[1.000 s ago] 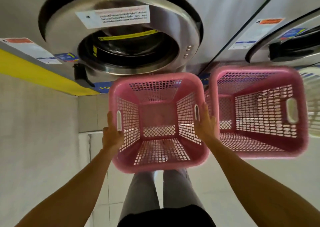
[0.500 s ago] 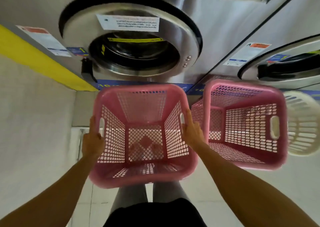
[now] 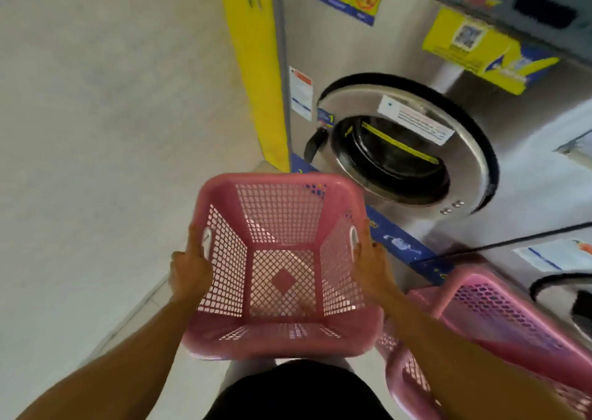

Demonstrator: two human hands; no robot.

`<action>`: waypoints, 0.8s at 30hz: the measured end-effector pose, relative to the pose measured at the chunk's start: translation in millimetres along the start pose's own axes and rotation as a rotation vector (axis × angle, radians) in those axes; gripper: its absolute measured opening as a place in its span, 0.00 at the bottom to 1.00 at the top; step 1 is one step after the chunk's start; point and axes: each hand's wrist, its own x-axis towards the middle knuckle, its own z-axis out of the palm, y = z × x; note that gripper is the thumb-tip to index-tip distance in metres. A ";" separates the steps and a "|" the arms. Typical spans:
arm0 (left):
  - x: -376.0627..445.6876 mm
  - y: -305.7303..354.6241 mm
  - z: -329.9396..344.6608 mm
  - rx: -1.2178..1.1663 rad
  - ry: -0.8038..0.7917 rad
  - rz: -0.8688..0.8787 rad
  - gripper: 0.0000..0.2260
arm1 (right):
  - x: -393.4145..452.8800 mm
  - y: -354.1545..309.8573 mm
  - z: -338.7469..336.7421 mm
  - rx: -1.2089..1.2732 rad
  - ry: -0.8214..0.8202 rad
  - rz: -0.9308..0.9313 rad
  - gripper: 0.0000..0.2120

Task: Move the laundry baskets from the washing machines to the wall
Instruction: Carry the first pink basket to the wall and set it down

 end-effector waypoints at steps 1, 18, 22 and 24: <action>-6.3 -8.4 -8.4 -0.026 0.020 -0.032 0.29 | 3.0 -10.9 0.0 -0.025 -0.001 -0.053 0.29; -254.9 -214.2 -55.1 -0.296 0.384 -0.739 0.35 | -86.0 -193.3 107.2 -0.391 -0.166 -0.850 0.30; -334.8 -253.4 -56.1 -0.341 0.488 -0.850 0.33 | -153.7 -209.6 137.2 -0.398 -0.218 -1.003 0.29; -374.3 -271.9 -54.0 -0.359 0.554 -0.909 0.33 | -186.6 -213.8 153.7 -0.407 -0.278 -1.047 0.28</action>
